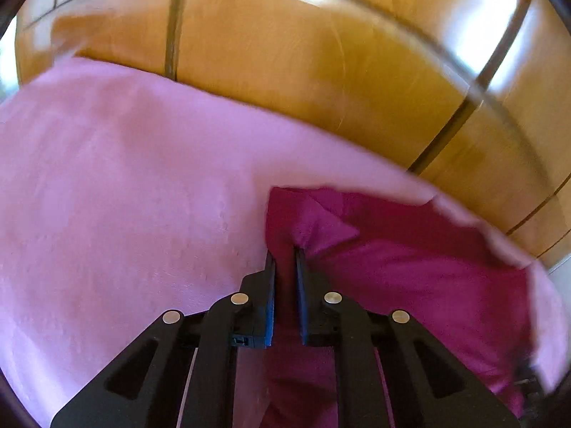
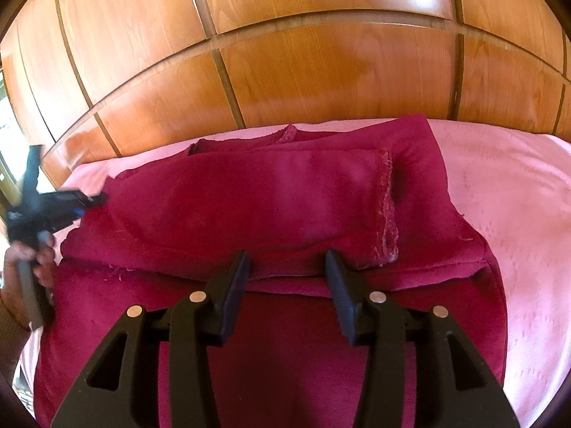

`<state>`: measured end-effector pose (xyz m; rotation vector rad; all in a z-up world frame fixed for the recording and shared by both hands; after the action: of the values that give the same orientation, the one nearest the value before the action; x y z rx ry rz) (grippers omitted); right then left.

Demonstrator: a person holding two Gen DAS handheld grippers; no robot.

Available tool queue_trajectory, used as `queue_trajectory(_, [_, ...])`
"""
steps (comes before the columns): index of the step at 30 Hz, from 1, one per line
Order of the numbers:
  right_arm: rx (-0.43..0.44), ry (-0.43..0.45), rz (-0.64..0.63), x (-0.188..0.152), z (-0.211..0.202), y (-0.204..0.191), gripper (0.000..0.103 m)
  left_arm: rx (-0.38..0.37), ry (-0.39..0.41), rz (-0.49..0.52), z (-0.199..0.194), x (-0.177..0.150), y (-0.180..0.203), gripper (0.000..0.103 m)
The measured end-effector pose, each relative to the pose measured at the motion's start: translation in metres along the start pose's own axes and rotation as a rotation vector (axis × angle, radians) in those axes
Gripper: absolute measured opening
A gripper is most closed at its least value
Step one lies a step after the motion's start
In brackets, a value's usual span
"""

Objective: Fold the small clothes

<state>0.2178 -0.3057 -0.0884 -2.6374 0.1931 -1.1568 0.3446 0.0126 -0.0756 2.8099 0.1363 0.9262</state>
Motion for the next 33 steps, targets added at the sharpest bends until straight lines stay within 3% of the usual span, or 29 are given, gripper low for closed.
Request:
queue_trajectory(6, [0.013,0.001,0.011,0.0,0.001,0.003,0.045,0.099,0.056,0.038,-0.032,-0.007,0.008,0.02])
queue_trajectory(10, [0.022,0.001,0.02,0.001,0.002,0.003,0.045,0.049,0.111,0.14,-0.074,-0.045,0.024,0.02])
queue_trajectory(14, [0.024,0.002,0.022,0.001,0.002,0.004,0.045,0.131,0.083,0.26,-0.066,-0.081,0.037,0.02])
queue_trajectory(19, [0.026,0.003,0.024,0.001,0.002,0.005,0.045,0.11,0.081,0.173,-0.085,-0.08,0.035,0.023])
queue_trajectory(21, [0.035,0.003,0.028,0.001,0.003,0.005,0.046,0.088,0.114,0.161,-0.105,-0.087,0.035,0.043])
queue_trajectory(22, [0.038,0.003,0.03,0.001,0.003,0.006,0.046,0.086,0.132,0.158,-0.114,-0.091,0.035,0.046])
queue_trajectory(27, [0.029,-0.001,0.019,0.001,0.002,0.004,0.049,0.069,0.177,0.156,-0.152,-0.118,0.031,0.046])
queue_trajectory(29, [0.011,-0.008,0.006,0.002,0.001,0.001,0.053,0.066,0.175,0.156,-0.162,-0.13,0.028,0.046])
queue_trajectory(31, [0.009,-0.028,-0.02,0.002,-0.004,-0.005,0.074,0.077,0.175,0.172,-0.169,-0.142,0.025,0.046])
queue_trajectory(33, [0.002,-0.039,-0.043,0.0,-0.011,-0.012,0.081,0.078,0.171,0.179,-0.174,-0.148,0.02,0.046])
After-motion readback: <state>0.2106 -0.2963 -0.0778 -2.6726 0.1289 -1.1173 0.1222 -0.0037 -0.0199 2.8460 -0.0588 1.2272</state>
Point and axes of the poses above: each gripper's, at about its wrist camera, not at the fingertips, and z roughly the way its jaws point, y to its right, x to its top, the point moved 2 cm from there along z, roughly the way its jaws point, and after that the axes turned 4 degrees about x, right-handed, at the moved point
